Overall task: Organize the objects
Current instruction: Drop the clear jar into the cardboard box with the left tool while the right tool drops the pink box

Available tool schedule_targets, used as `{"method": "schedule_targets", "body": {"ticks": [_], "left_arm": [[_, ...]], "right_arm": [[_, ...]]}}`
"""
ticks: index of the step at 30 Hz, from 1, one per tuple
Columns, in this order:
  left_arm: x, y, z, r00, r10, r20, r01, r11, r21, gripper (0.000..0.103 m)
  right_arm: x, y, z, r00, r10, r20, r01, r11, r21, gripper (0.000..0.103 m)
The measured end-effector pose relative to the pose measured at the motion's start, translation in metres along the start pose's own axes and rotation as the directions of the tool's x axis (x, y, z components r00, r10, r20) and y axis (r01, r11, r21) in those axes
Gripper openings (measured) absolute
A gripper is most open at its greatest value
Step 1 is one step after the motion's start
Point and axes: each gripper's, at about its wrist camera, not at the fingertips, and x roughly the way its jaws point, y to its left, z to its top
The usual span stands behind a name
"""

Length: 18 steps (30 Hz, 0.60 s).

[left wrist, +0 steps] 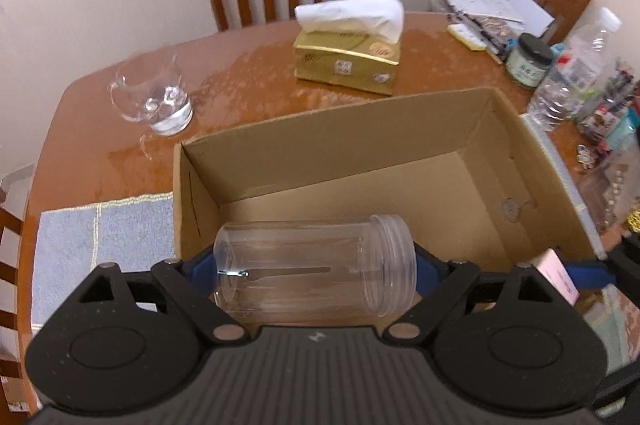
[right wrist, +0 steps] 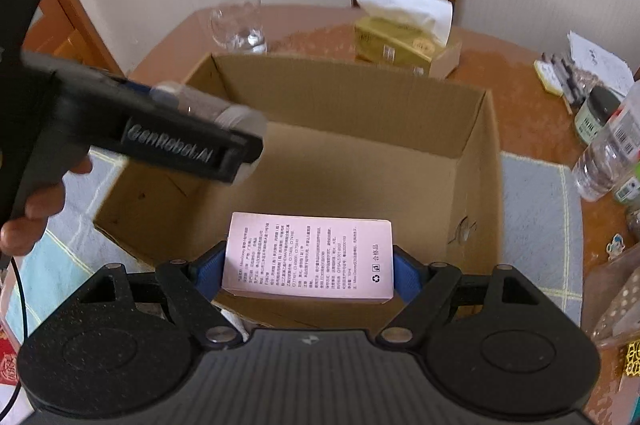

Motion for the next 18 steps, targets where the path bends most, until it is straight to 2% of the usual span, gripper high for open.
{"method": "schedule_targets", "body": {"ticks": [5,9,13,18], "left_arm": [[0.015,0.004,0.000,0.999,0.033,0.003,-0.033,0.999,-0.030,0.093],[0.014,0.008,0.002,0.999,0.034,0.014,-0.033,0.998,-0.058,0.095],[0.008,0.011,0.005,0.998,0.048,0.035,-0.045,0.995,-0.085,0.097],[-0.011,0.015,0.003,0.997,0.043,0.071,-0.036,0.994,-0.099,0.097]], "right_arm": [[0.009,0.006,-0.004,1.000,-0.024,-0.005,0.024,0.999,-0.041,0.086],[0.010,0.005,-0.005,0.999,-0.051,0.009,0.051,0.997,-0.050,0.103],[0.004,0.001,-0.005,0.999,-0.042,0.023,0.043,0.998,-0.037,0.103],[-0.004,0.000,-0.007,0.997,-0.068,0.042,0.070,0.997,-0.034,0.103]]}}
